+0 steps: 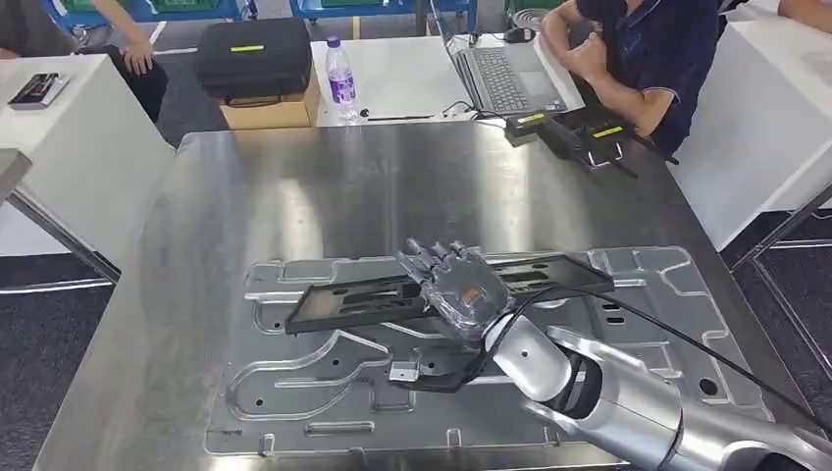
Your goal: Take the parts from the cabinet and place them on the table.
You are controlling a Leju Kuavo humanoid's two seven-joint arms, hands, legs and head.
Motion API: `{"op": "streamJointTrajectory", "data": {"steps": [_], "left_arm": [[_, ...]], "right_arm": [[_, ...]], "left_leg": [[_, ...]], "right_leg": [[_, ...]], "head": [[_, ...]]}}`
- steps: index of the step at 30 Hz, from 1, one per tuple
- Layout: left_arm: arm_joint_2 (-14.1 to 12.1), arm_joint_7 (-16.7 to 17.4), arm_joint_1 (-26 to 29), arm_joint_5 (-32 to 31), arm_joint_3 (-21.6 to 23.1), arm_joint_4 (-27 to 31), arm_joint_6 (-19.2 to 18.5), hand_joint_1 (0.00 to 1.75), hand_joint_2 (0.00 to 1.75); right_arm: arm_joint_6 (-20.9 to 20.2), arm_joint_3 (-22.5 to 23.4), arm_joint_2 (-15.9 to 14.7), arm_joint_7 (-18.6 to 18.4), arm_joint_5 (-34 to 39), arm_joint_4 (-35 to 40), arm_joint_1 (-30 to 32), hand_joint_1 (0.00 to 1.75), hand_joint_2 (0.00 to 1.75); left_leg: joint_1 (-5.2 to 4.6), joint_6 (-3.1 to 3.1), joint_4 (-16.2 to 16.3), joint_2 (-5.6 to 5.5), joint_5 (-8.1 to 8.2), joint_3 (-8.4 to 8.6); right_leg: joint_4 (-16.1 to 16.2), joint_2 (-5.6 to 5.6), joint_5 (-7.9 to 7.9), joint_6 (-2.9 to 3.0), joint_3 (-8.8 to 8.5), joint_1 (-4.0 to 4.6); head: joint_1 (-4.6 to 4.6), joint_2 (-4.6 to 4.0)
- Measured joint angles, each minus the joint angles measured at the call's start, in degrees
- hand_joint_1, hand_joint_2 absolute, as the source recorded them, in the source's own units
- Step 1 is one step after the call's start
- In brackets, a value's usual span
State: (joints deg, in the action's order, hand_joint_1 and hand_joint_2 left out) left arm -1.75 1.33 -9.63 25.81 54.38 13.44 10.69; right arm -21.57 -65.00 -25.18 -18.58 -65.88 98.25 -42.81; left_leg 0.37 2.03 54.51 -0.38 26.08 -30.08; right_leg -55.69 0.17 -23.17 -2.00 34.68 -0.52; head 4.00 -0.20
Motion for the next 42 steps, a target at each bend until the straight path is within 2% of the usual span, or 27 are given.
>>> {"op": "streamJointTrajectory", "data": {"steps": [18, 19, 26, 31, 33, 37, 38, 39, 40, 41, 42], "left_arm": [[-0.22, 0.02, 0.36, 0.28, 0.0, 0.0, -0.96, 0.0, 1.75], [-0.26, 0.02, 0.37, 0.28, 0.0, 0.0, -1.12, 0.0, 0.0], [-0.37, -1.4, 0.52, 0.33, 0.0, 0.0, -2.14, 0.0, 0.0], [-0.37, -0.81, 0.69, 0.13, 0.0, 0.0, -2.14, 0.0, 0.0], [-0.5, -0.74, 0.76, 0.46, 0.0, 0.0, -1.99, 0.0, 0.0], [-0.59, -0.72, 0.84, 1.16, -0.04, 0.0, -1.92, 0.0, 0.0], [-0.61, -0.7, 0.84, 1.25, -0.11, 0.0, -1.92, 0.0, 0.0], [-0.59, -0.55, 0.83, 1.31, -0.13, 0.0, -1.92, 0.0, 0.0], [-0.5, -0.41, 0.79, 1.33, -0.13, 0.02, -1.95, 0.0, 0.0], [-0.46, -0.37, 0.76, 1.31, -0.15, 0.0, -1.95, 0.0, 0.0], [-0.46, -0.35, 0.71, 1.33, -0.2, 0.0, -1.95, 0.0, 0.0]], "right_arm": [[-0.04, 0.02, 0.0, -0.35, 0.44, 0.02, 0.01, 0.0, 0.0], [-0.04, 0.02, 0.0, -0.35, 0.46, 0.02, 0.01, 0.0, 0.0], [-0.31, 0.04, 0.0, -0.37, 0.7, 0.02, 0.01, 0.0, 0.0], [-0.55, 0.04, 0.0, -0.39, 1.14, 0.09, 0.01, 0.0, 0.0], [-0.59, 0.04, 0.0, -0.46, 1.16, 0.13, 0.03, 0.0, 0.0], [-0.59, 0.04, 0.0, -0.46, 1.16, 0.2, 0.03, 0.0, 0.0], [-0.59, 0.04, 0.0, -0.46, 1.16, 0.28, 0.02, 0.0, 0.0], [-0.57, 0.09, 0.0, -0.48, 1.16, 0.5, 0.0, 0.0, 0.0], [-0.55, 0.24, -0.07, -0.48, 1.16, 0.66, 0.0, 0.0, 0.0], [-0.55, 0.33, -0.11, -0.52, 1.16, 0.68, -0.08, 0.0, 0.0], [-0.55, 0.35, -0.09, -0.52, 1.16, 0.7, -0.24, 0.0, 0.0]], "left_leg": [[-0.03, 0.0, 0.0, 0.0, 0.0, 0.03], [-0.03, 0.0, 0.0, 0.0, 0.0, 0.02], [-0.04, 0.01, 0.01, 0.0, 0.0, 0.03], [-0.04, 0.01, 0.01, 0.0, 0.0, 0.02], [-0.16, 0.48, 0.46, 0.01, 0.25, -0.16], [-0.27, 0.72, 0.67, 0.01, 0.35, -0.33], [-0.44, 1.0, 0.68, -0.01, -0.01, -0.29], [-0.47, 1.59, -0.08, 0.0, -0.68, -0.08], [0.2, 1.71, -1.9, 0.1, -1.81, 0.73], [0.4, 1.63, -2.82, 0.17, -2.36, 1.3], [0.46, 1.95, -2.92, 0.32, -2.57, 1.33]], "right_leg": [[0.01, 0.0, 0.0, 0.0, -0.01, -0.04], [0.01, 0.0, 0.0, 0.0, -0.01, -0.04], [0.01, 0.0, 0.0, 0.0, -0.01, -0.04], [0.01, 0.0, 0.0, 0.0, -0.01, -0.04], [0.13, -0.04, 0.1, -0.25, -0.03, -0.32], [0.16, -0.03, 0.28, -0.63, -0.03, -0.41], [0.46, -0.02, 0.71, -0.96, -0.16, -0.52], [0.98, 0.05, 1.05, -1.38, -0.44, -0.44], [1.21, 0.2, 0.75, -1.67, -0.65, 0.22], [-0.1, 0.19, -0.67, -1.93, -0.2, 0.22], [-3.14, 0.18, -2.97, -2.07, 0.96, 0.1]], "head": [[0.0, 0.0], [0.0, 0.0], [0.0, 0.0], [0.0, 0.0], [0.0, 0.0], [0.0, 0.0], [0.0, 0.0], [0.0, 0.0], [0.0, 0.0], [-0.22, 0.0], [-0.35, 0.02]]}}
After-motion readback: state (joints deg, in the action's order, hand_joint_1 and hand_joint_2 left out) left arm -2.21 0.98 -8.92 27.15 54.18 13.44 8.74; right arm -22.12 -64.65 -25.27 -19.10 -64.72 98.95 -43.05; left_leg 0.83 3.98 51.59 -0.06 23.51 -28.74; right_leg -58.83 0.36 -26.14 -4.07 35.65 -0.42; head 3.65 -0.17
